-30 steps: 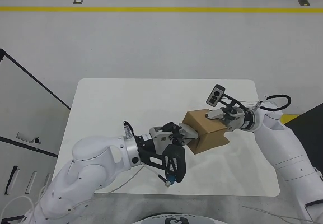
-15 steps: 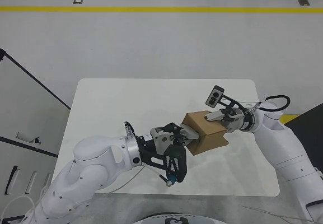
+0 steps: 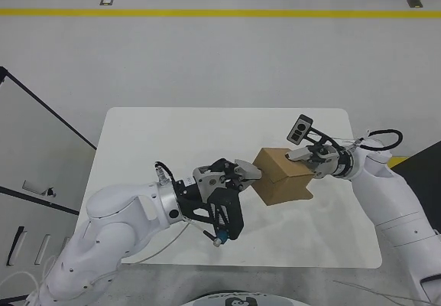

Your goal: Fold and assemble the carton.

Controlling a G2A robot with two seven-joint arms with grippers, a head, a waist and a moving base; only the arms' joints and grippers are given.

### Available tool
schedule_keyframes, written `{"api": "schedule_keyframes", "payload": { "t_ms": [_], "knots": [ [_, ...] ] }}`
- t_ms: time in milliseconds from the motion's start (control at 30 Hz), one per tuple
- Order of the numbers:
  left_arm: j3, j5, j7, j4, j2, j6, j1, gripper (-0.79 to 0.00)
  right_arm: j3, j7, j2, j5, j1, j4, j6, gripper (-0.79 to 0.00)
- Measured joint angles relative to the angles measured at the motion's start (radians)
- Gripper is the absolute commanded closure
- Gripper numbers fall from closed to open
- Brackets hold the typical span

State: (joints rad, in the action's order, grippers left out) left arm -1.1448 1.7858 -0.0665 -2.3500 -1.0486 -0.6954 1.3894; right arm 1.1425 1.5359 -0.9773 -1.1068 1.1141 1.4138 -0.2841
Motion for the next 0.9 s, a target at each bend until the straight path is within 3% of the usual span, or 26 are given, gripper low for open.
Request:
{"api": "schedule_keyframes", "payload": {
  "t_ms": [167, 200, 233, 267, 567, 900],
  "knots": [
    [-0.008, -0.002, 0.009, 0.0, 0.002, 0.006, 0.01, 0.0, 0.01, 0.0, 0.001, -0.002, 0.006, 0.0, 0.002, 0.0],
    [-0.008, -0.004, 0.01, 0.0, 0.002, 0.009, 0.013, -0.197, 0.012, 0.0, 0.002, -0.001, 0.007, 0.0, 0.002, 0.0],
    [-0.008, -0.004, 0.01, 0.0, 0.002, 0.01, 0.014, -0.542, 0.013, 0.0, 0.002, 0.0, 0.008, 0.0, 0.002, 0.0],
    [-0.008, -0.003, 0.01, 0.0, 0.002, 0.01, 0.014, -0.785, 0.015, 0.0, 0.002, 0.0, 0.009, 0.0, 0.001, 0.0],
    [-0.069, -0.064, 0.021, 0.0, 0.007, 0.016, 0.036, -0.785, 0.018, -0.002, 0.001, -0.005, 0.011, 0.0, -0.002, 0.0],
    [-0.321, -0.419, -0.015, 0.0, 0.031, -0.151, 0.181, -0.785, 0.018, -0.002, 0.001, -0.005, 0.011, 0.0, -0.002, 0.0]
  ]
}}
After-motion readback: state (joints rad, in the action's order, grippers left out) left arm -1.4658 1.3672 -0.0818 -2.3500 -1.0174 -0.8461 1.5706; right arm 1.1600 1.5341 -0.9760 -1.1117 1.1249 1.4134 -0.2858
